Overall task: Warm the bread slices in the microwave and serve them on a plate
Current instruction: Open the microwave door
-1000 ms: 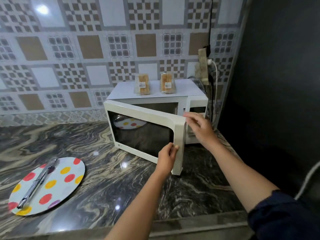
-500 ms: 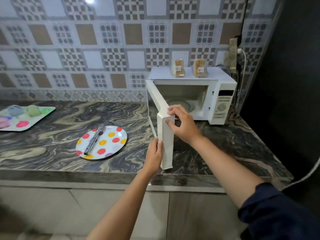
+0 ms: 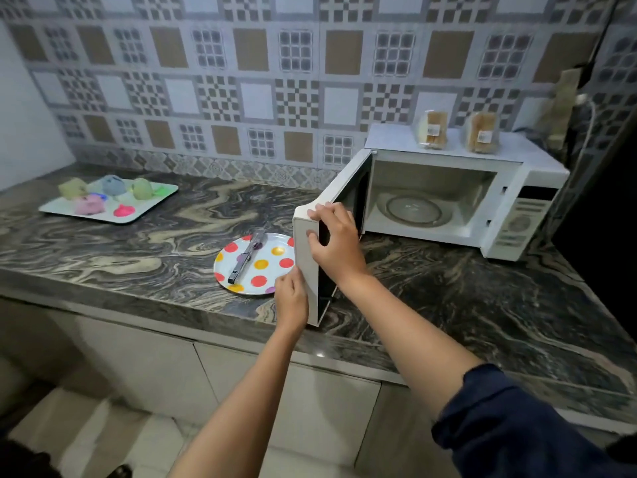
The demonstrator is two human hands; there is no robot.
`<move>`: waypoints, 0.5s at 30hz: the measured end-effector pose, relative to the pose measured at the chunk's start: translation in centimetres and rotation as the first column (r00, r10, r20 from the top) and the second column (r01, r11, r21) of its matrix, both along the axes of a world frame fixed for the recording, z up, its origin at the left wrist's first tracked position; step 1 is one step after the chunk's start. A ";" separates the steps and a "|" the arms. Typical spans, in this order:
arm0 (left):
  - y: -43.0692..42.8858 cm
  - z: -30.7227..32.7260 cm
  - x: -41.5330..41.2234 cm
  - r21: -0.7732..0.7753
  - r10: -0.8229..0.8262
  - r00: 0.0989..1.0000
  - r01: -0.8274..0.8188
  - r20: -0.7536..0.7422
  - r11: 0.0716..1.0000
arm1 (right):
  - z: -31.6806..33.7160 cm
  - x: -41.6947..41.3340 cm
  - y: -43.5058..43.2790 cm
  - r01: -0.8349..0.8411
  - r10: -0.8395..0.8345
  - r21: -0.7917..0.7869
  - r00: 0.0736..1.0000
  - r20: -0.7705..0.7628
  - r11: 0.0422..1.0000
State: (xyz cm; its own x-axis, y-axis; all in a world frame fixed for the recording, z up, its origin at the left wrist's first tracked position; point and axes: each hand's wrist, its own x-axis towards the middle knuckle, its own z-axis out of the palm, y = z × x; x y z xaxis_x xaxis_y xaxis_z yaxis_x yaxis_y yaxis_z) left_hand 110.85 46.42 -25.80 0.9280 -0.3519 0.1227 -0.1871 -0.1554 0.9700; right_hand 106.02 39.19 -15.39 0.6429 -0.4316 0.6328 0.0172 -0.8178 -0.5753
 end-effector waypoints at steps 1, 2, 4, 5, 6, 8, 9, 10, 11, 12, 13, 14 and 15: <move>0.2 0.0 0.0 -0.003 0.007 1.000 -0.006 0.004 1.000 | -0.1 0.1 0.2 0.008 -0.008 -0.001 1.000 0.010 1.000; 0.3 -0.2 0.0 0.004 0.013 1.000 -0.013 0.010 1.000 | -0.1 0.1 0.3 0.016 -0.016 0.000 1.000 0.023 1.000; 0.4 -0.3 -0.3 0.042 0.031 1.000 -0.031 0.000 0.999 | -0.1 0.1 0.3 0.027 -0.027 0.009 0.999 0.047 1.000; 0.3 -0.3 -0.4 0.053 0.039 0.999 -0.039 -0.009 0.998 | -0.1 0.1 0.4 0.026 -0.027 0.019 0.998 0.053 0.999; 0.2 -0.3 -0.4 0.058 0.046 0.999 -0.045 -0.016 0.997 | -0.1 0.0 0.4 0.023 -0.025 0.035 0.998 0.053 0.999; 0.1 0.2 -0.5 0.071 0.073 0.997 -0.070 -0.030 0.995 | 0.3 -0.3 0.6 0.010 -0.013 0.069 0.999 0.042 0.998; 0.1 0.7 -0.7 0.082 0.094 0.995 -0.091 -0.027 0.992 | 0.5 -0.5 0.6 -0.001 -0.001 0.078 1.000 0.026 0.997; 0.2 1.2 -0.9 0.093 0.119 0.993 -0.117 -0.016 0.989 | 0.8 -0.8 0.6 -0.015 0.016 0.077 1.000 -0.003 0.997; 0.4 1.8 -1.1 0.091 0.132 0.991 -0.132 0.006 0.987 | 1.1 -1.1 0.5 -0.032 0.035 0.062 0.998 -0.048 0.998; 0.4 2.4 -1.4 0.083 0.140 0.990 -0.142 0.034 0.986 | 1.5 -1.5 0.4 -0.047 0.051 0.041 0.993 -0.104 0.998; 0.5 3.2 -1.9 0.076 0.145 0.988 -0.149 0.058 0.986 | 1.8 -2.0 0.1 -0.058 0.060 0.018 0.986 -0.157 0.998; 0.5 4.0 -2.4 0.061 0.151 0.985 -0.157 0.085 0.986 | 2.1 -2.6 -0.1 -0.065 0.064 0.003 0.978 -0.199 0.998; 0.6 4.7 -2.9 0.039 0.162 0.981 -0.167 0.107 0.985 | 2.5 -3.2 -0.3 -0.069 0.067 -0.001 0.974 -0.218 0.998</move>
